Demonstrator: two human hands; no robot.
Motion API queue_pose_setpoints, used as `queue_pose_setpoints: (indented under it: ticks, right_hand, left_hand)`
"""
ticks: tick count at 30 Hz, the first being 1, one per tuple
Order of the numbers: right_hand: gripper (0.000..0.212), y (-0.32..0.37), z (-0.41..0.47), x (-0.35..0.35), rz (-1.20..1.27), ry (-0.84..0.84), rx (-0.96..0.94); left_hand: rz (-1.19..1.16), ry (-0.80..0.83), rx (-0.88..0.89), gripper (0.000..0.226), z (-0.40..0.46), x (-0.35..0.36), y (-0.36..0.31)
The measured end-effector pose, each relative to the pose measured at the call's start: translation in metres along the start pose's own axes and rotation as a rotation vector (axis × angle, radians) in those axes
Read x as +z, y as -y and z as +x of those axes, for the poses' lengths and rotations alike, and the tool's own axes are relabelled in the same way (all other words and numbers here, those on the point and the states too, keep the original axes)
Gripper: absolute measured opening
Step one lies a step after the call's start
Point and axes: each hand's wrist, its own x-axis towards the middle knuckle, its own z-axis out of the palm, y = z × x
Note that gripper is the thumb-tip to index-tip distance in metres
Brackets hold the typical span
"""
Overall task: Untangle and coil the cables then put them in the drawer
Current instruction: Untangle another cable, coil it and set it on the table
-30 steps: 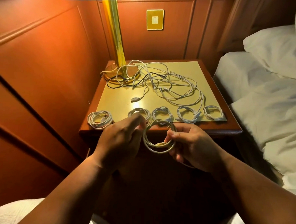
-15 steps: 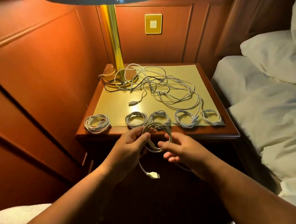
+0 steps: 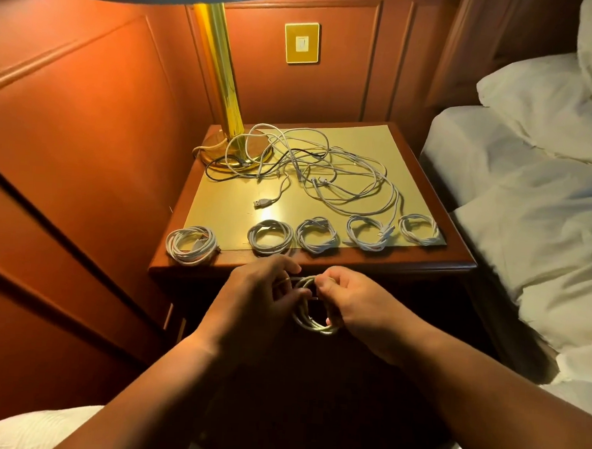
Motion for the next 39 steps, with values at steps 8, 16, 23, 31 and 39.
queue_pose_setpoints:
  ticks: [8,16,23,31,39]
  right_hand:
    - [0.028,-0.007,0.009,-0.01,0.028,-0.272,-0.116]
    - [0.034,-0.003,0.004,0.0,0.638,-0.074,-0.031]
    - [0.034,-0.004,0.001,0.004,0.656,0.002,-0.013]
    - [0.034,-0.001,-0.008,0.013,0.488,0.02,-0.045]
    - [0.03,0.004,-0.011,0.017,0.199,-0.035,-0.201]
  left_hand:
    - [-1.091,0.139,-0.716,0.023,0.005,-0.006,-0.018]
    - [-0.878,0.119,-0.668,0.043,0.003,0.001,-0.016]
    - [-0.697,0.066,-0.389,0.019,0.0,0.011,-0.016]
    - [-1.024,0.237,-0.559,0.02,0.0,0.019,-0.022]
    - [-0.361,-0.203,-0.32,0.024,-0.006,0.027,-0.014]
